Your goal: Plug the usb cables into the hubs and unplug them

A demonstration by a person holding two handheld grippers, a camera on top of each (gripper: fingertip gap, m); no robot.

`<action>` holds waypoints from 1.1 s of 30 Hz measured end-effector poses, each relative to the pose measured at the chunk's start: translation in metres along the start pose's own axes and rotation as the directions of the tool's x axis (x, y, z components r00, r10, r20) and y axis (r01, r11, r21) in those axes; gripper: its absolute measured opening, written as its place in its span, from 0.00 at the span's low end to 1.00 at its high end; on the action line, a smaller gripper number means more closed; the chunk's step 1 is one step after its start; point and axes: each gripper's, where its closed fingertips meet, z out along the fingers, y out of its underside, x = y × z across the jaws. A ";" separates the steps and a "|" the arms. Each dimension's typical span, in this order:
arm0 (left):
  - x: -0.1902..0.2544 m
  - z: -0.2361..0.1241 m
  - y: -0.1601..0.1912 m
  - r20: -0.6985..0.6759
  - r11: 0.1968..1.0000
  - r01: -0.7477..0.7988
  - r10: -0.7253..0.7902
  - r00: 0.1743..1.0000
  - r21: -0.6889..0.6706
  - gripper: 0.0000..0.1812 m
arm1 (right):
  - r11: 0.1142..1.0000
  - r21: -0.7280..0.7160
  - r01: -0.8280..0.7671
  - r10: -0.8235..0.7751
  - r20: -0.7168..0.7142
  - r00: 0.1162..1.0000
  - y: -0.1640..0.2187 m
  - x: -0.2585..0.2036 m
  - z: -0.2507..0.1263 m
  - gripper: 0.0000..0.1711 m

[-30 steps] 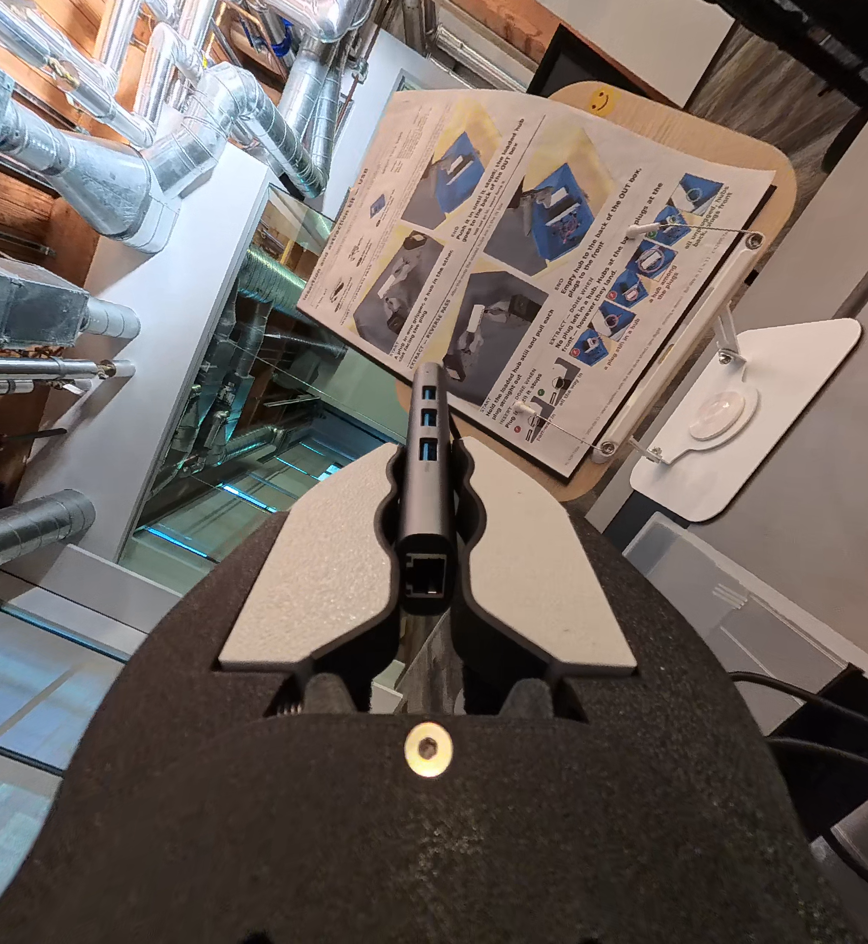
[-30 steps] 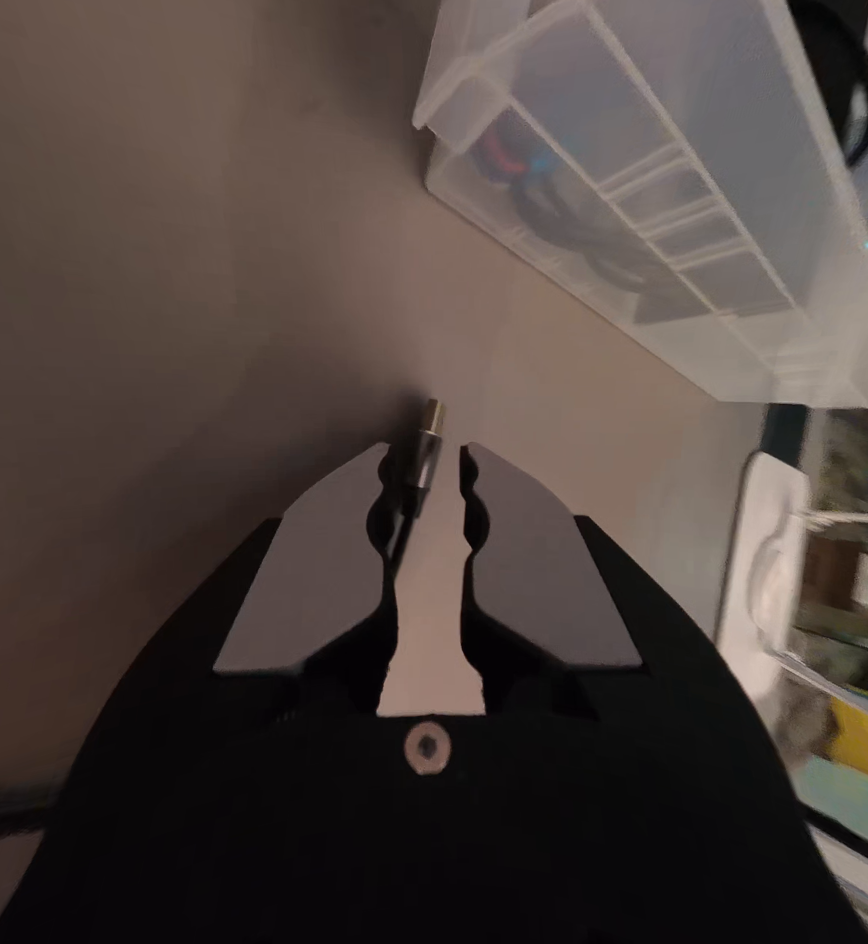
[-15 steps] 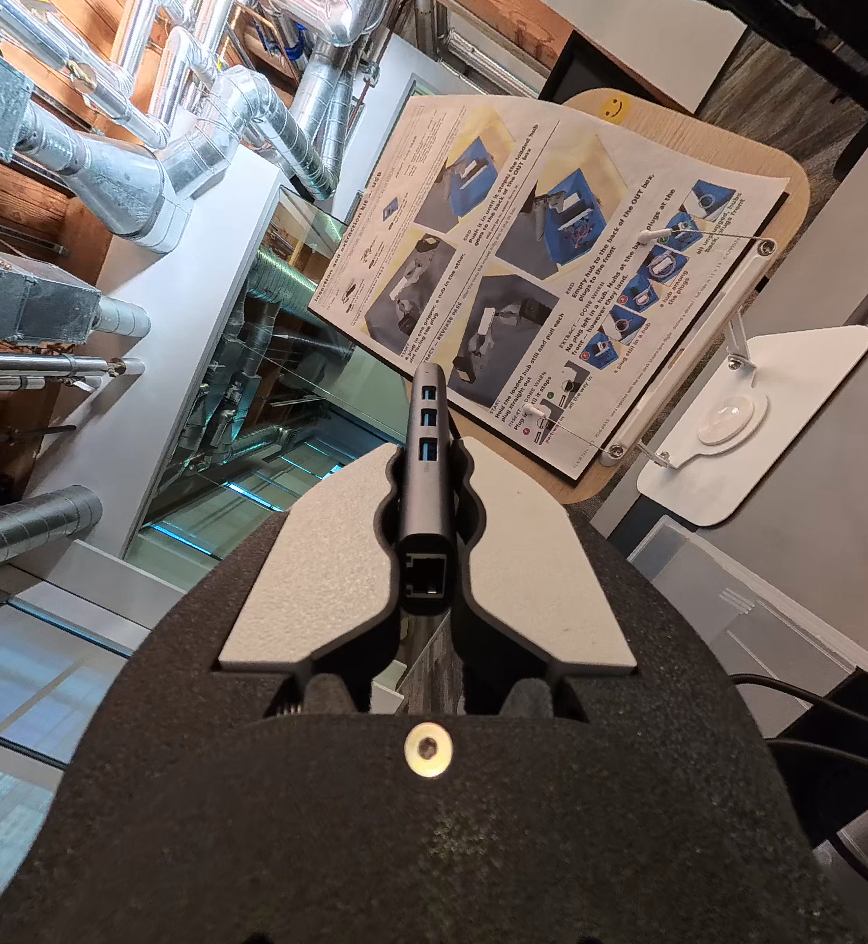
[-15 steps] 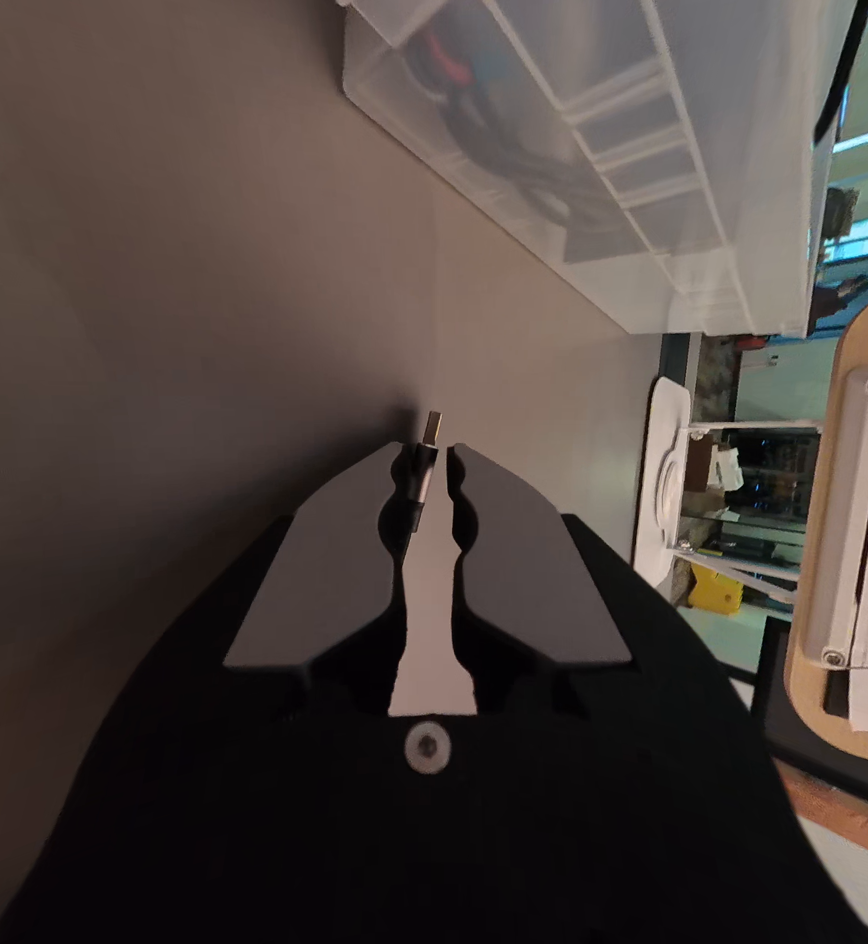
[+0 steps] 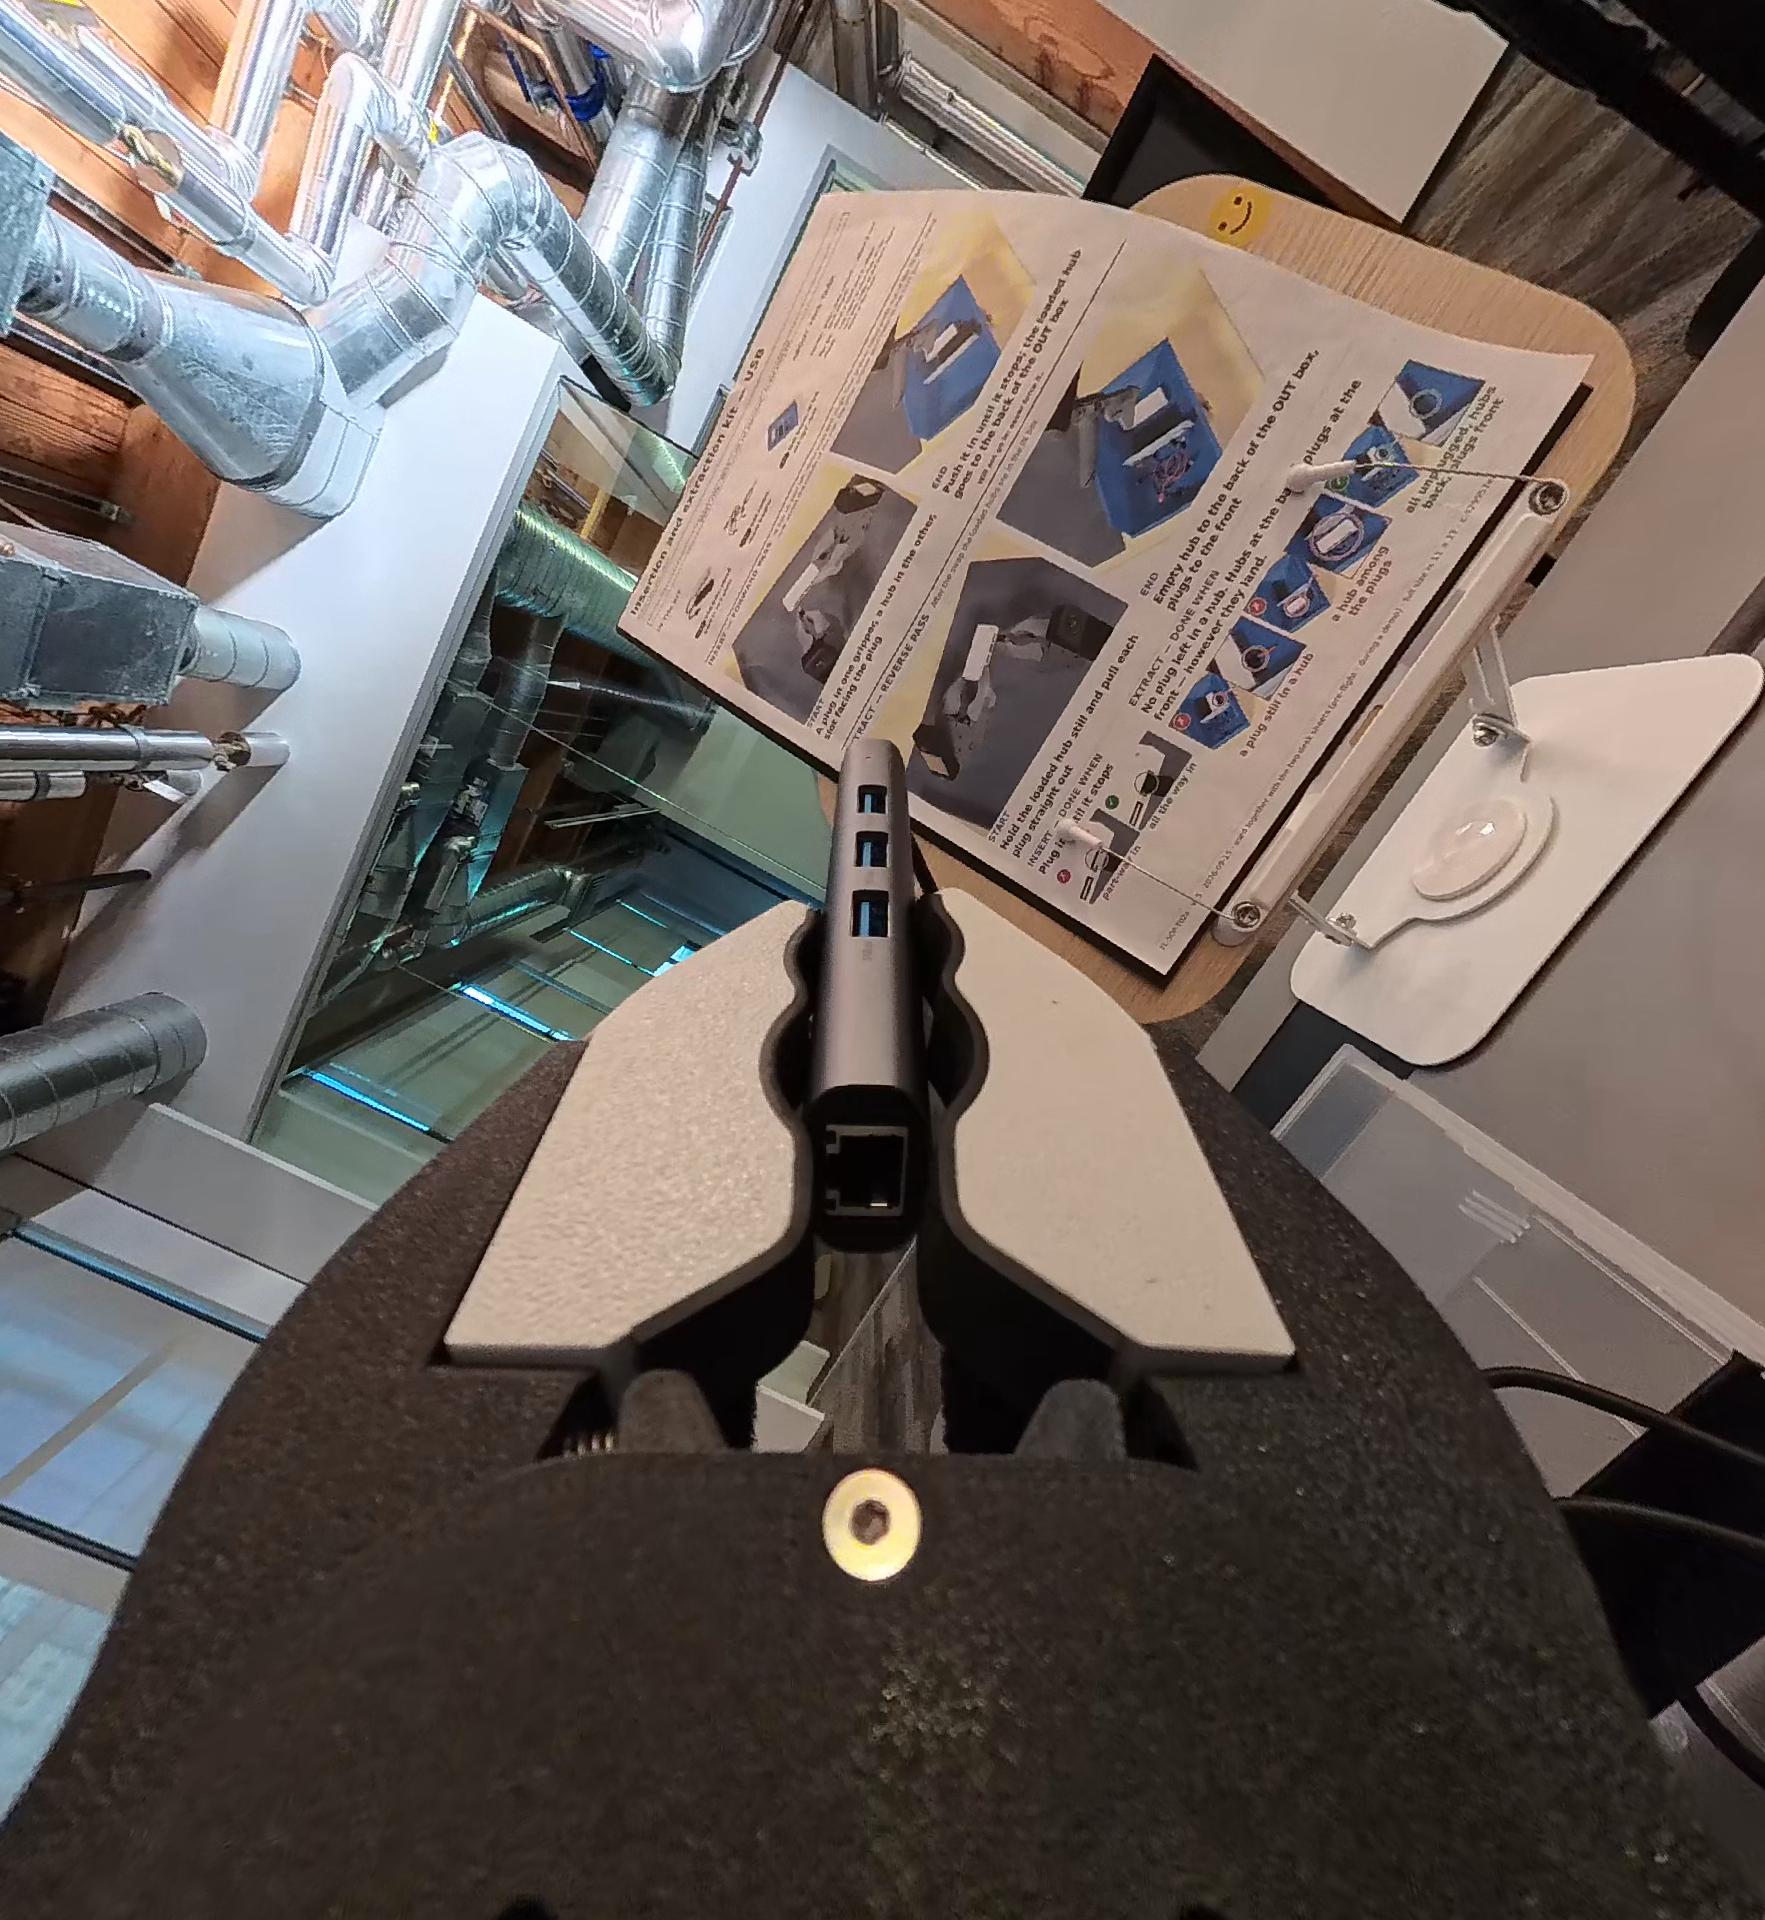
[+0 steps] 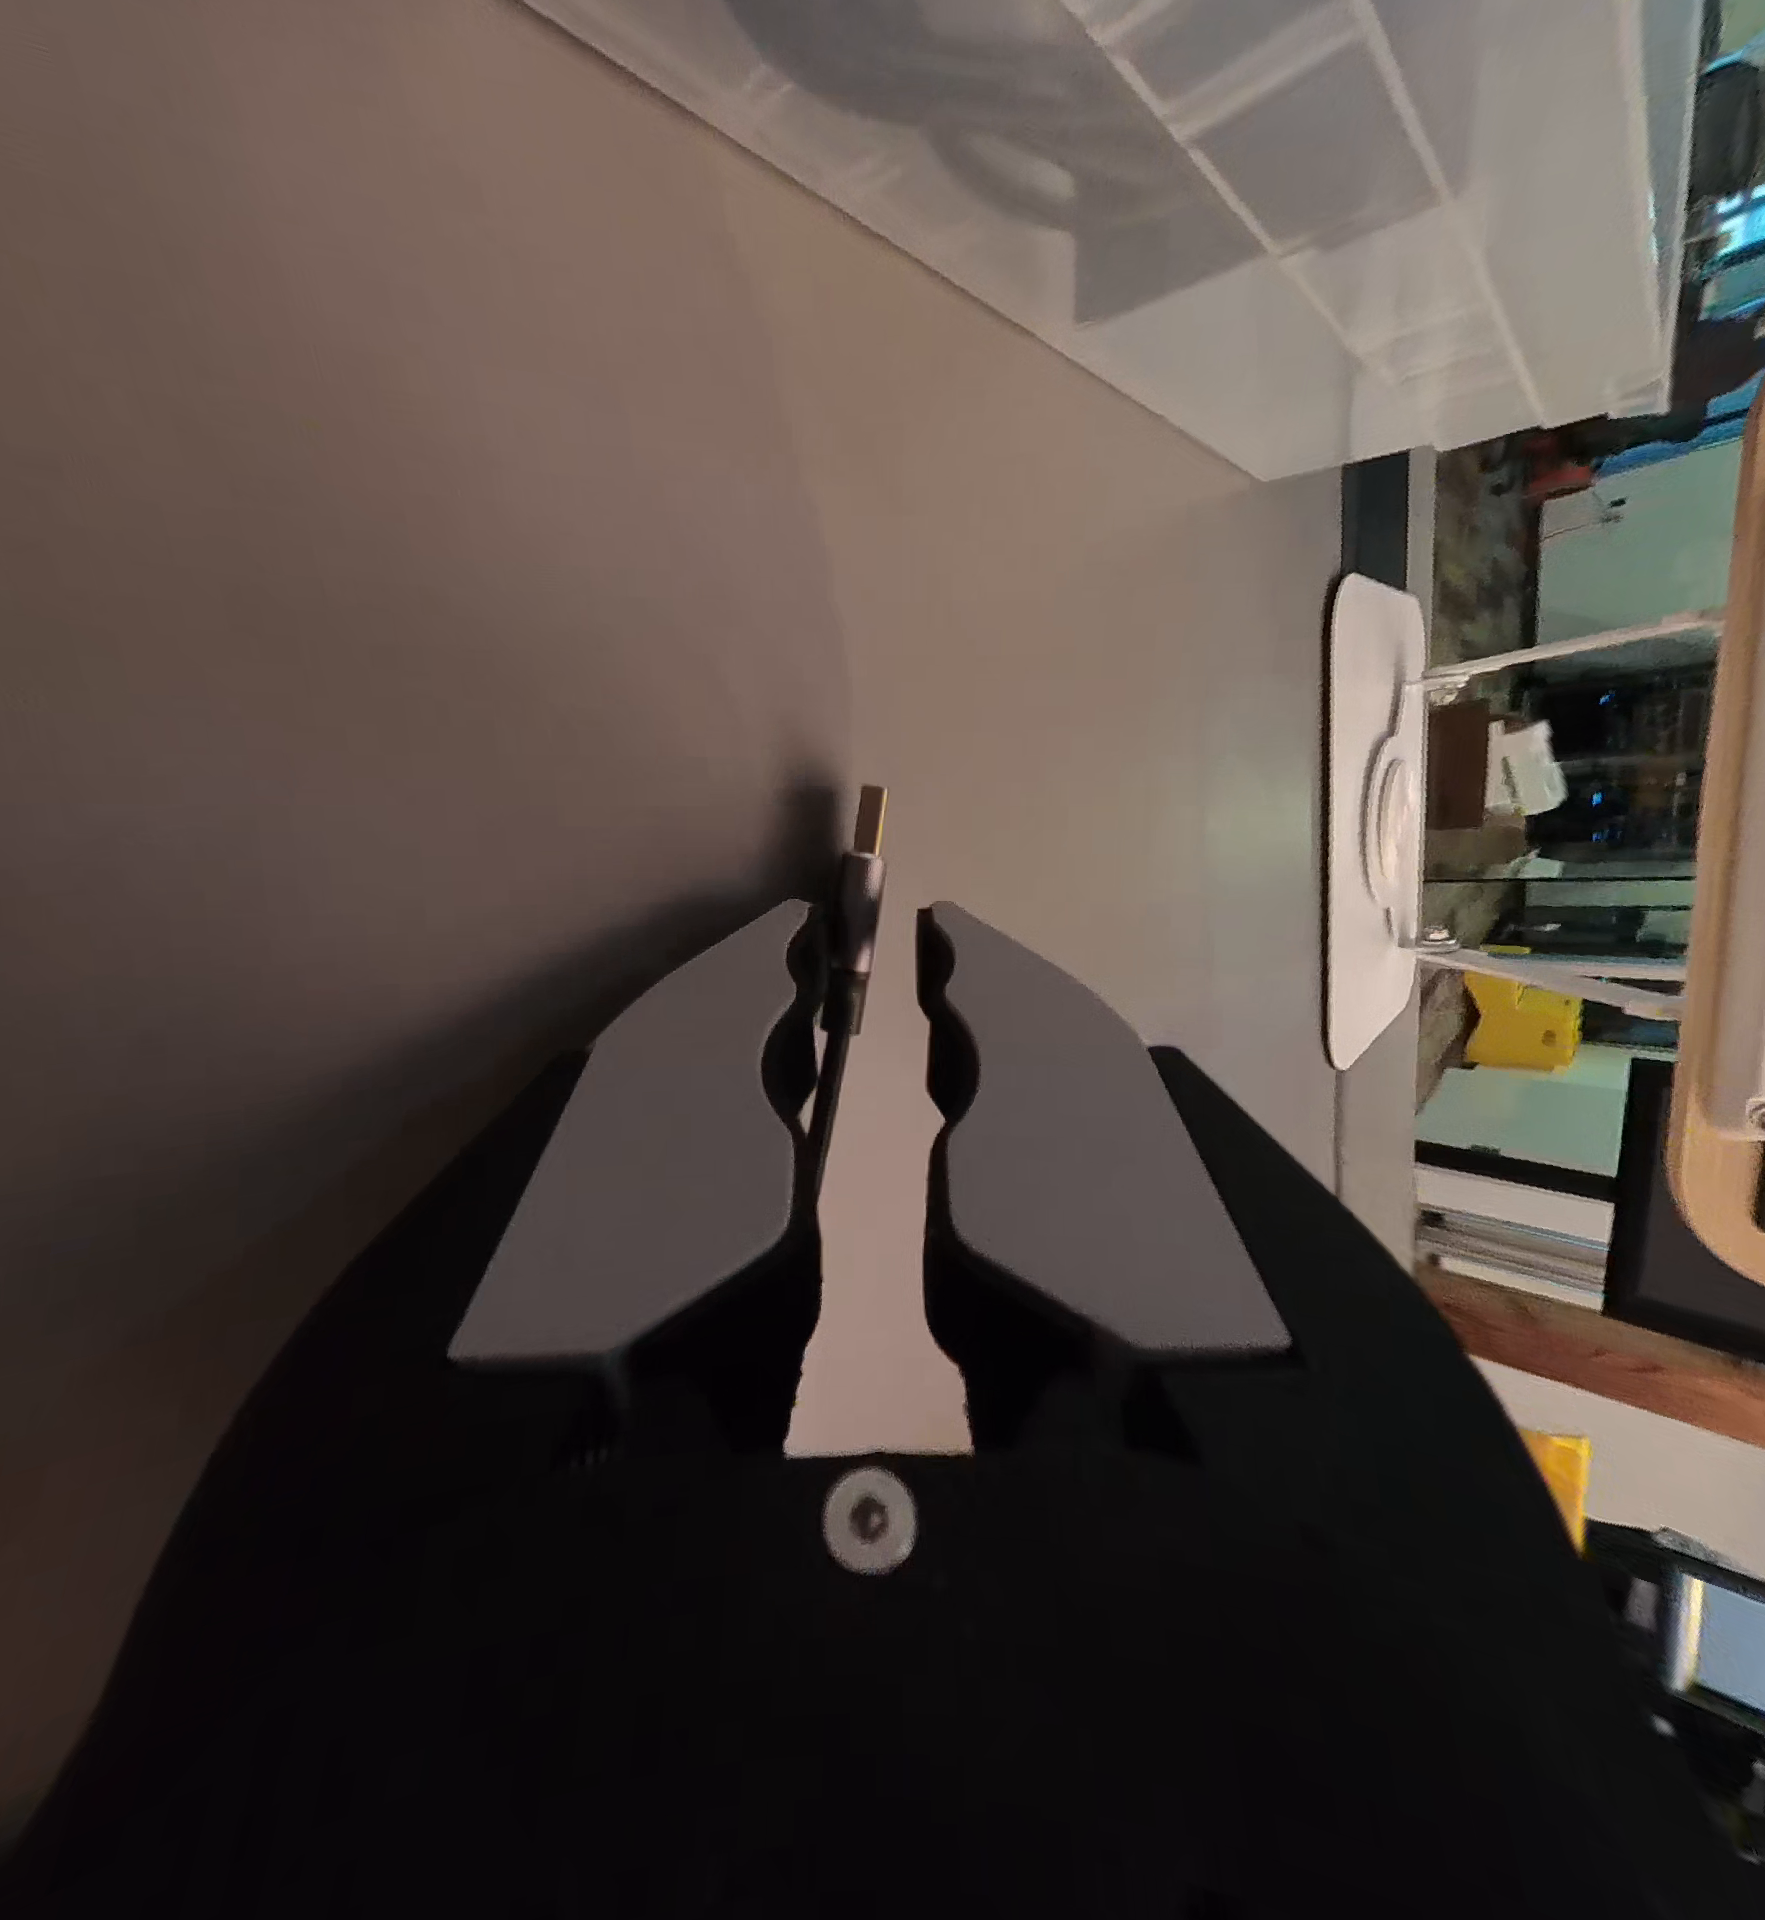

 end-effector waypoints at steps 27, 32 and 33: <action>0.034 -0.002 -0.036 -0.032 0.979 -0.071 0.079 0.996 0.193 0.09 | 0.282 0.164 -0.945 0.350 0.900 0.260 -0.070 0.129 -0.125 0.05; 0.045 -0.007 -0.050 -0.030 0.957 -0.121 0.133 0.991 0.263 0.09 | 0.259 0.040 -0.965 0.241 0.965 0.104 -0.091 0.155 -0.158 0.05; 0.048 -0.009 -0.052 -0.036 0.952 -0.126 0.142 0.989 0.278 0.09 | 0.254 0.020 -0.967 0.224 0.971 0.079 -0.095 0.160 -0.163 0.05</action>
